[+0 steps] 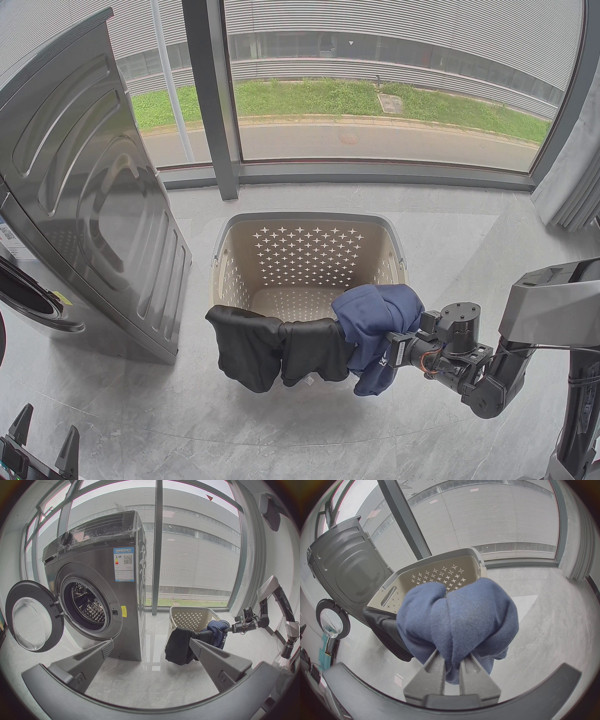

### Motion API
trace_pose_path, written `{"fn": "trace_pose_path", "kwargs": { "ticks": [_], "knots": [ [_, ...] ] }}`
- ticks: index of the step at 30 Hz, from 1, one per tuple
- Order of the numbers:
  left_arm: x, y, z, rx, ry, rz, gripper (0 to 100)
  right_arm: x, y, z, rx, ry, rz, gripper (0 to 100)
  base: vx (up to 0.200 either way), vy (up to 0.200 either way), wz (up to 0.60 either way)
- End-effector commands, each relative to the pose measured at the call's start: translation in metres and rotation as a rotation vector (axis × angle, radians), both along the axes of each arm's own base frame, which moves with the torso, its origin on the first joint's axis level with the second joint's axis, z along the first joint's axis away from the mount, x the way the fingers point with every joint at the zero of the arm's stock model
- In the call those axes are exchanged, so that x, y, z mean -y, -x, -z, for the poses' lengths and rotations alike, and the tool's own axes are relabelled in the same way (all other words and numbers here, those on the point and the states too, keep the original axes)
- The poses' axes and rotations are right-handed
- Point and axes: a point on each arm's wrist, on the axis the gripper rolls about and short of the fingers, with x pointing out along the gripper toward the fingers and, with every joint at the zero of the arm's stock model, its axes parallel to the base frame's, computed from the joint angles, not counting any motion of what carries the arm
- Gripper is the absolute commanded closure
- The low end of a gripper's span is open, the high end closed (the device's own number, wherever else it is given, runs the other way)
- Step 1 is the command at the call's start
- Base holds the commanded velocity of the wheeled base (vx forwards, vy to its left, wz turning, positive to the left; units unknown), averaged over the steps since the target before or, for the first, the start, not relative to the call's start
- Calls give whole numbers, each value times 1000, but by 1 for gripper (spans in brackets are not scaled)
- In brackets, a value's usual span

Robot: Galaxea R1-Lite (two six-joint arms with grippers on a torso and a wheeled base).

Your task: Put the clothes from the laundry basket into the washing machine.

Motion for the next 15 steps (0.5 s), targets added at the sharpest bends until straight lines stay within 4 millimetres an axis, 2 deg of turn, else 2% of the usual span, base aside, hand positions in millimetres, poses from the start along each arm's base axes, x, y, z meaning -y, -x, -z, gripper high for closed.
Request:
{"fn": "trace_pose_path", "kwargs": {
  "ticks": [1,4,5,6,7,15],
  "knots": [
    [0,0,4,-5,1,-1,0,2,11,-13,30,-17,-13,100,0,0,0],
    [0,0,4,-4,1,-1,0,0,28,-23,55,-32,-43,100,0,0,0],
    [0,0,4,-4,1,-1,0,0,28,-23,55,-32,-43,100,0,0,0],
    [0,0,4,-5,1,-1,0,1,40,-32,85,-47,-59,100,0,0,0],
    [0,0,4,-4,1,-1,0,2,40,-33,88,-49,-59,100,0,0,0],
    [0,0,4,-5,1,-1,0,4,71,-79,213,-113,-107,100,0,0,0]
  ]
}}
